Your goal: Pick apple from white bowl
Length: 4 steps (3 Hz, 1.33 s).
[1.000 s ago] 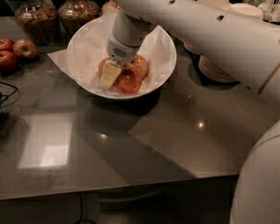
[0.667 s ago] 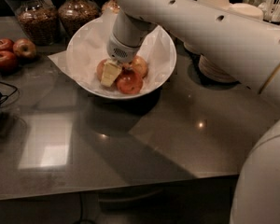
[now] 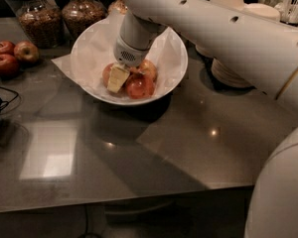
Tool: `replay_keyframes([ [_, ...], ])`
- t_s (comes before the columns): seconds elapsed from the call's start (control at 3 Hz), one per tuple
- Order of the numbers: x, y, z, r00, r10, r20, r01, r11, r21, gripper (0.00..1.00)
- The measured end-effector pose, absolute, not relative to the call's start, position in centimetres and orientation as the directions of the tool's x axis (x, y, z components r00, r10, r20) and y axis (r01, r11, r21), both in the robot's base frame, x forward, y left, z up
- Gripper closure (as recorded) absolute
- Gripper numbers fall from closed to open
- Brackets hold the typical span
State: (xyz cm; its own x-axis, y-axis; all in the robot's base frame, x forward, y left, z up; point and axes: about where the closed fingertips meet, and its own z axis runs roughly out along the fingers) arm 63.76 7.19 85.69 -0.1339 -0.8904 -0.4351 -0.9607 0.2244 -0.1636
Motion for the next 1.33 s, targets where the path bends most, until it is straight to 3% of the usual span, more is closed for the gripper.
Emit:
replay_keyframes([
  [0.67,62.9,7.1,87.1,-0.084,-0.885,-0.459,-0.97,0.177,-0.164,1.0],
  [1.33,60.9,4.6,91.9,0.032,-0.743,-0.668,-0.974,0.127,-0.188,1.0],
])
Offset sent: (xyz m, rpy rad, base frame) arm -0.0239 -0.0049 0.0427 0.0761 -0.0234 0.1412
